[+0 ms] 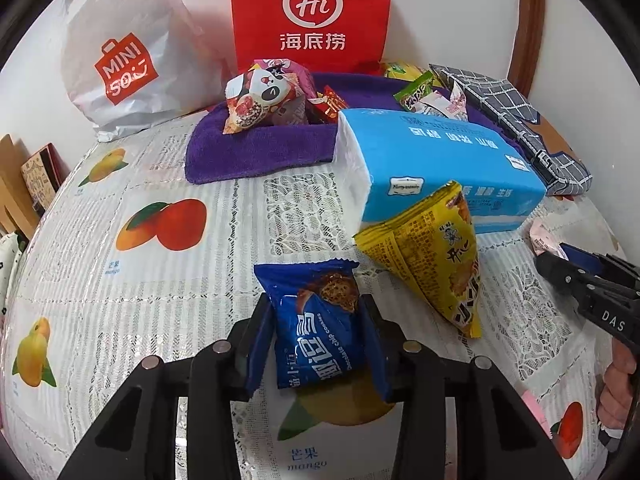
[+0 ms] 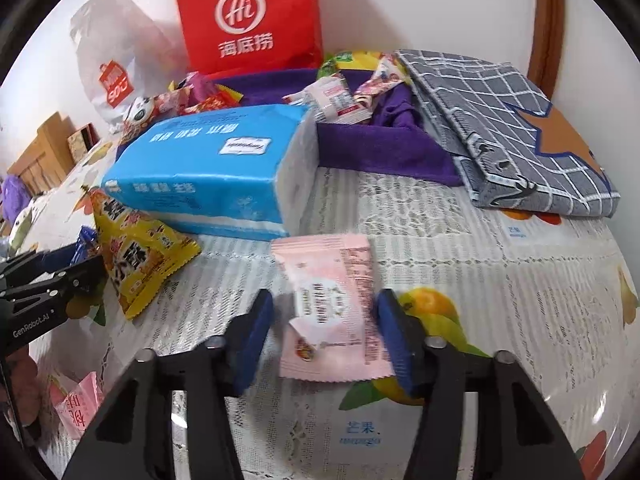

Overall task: Organize snacks
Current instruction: 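Lift the blue pack and pink pack with both tools toward the towel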

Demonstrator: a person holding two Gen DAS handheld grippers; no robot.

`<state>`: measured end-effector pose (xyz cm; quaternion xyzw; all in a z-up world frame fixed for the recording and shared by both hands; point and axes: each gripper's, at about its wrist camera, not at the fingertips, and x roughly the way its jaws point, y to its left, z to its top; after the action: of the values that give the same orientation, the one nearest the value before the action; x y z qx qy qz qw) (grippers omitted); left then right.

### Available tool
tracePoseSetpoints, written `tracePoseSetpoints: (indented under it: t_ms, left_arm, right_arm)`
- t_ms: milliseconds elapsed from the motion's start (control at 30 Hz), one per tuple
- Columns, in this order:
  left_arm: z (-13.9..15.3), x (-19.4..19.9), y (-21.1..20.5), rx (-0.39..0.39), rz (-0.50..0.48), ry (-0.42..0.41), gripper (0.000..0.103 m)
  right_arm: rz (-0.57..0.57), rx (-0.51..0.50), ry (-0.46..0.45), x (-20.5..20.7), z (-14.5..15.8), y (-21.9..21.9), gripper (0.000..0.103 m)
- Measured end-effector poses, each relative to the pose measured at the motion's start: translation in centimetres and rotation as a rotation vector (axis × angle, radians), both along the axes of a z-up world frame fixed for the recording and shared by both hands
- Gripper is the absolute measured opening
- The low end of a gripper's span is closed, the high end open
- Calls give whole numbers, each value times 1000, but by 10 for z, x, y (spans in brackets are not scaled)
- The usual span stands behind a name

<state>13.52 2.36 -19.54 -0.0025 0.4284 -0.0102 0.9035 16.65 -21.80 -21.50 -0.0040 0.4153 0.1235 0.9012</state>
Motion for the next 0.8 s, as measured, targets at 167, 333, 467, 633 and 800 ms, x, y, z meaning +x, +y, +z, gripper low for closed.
tracePoseSetpoints:
  t_ms: [167,333,467,633,800]
  left_arm:
    - [14,-6,4,-20,7,5,39]
    - [41,-16,5,-43,-6,-23,39]
    - [63,-16,7,-56,-9,-38,39]
    - [86,-11,7,-58,5,-54,39]
    - [102,-3,5,-94,-2,-62,39]
  right_arm:
    - [7,47,5,1,1,-8,39]
    - [2,33,2,-4,14,-6,37]
    - [12,25,-25,-8,32,-1,37]
    - [29,22,-61,-10,56,5,36]
    - [37,22,-91,-5,81,8,36]
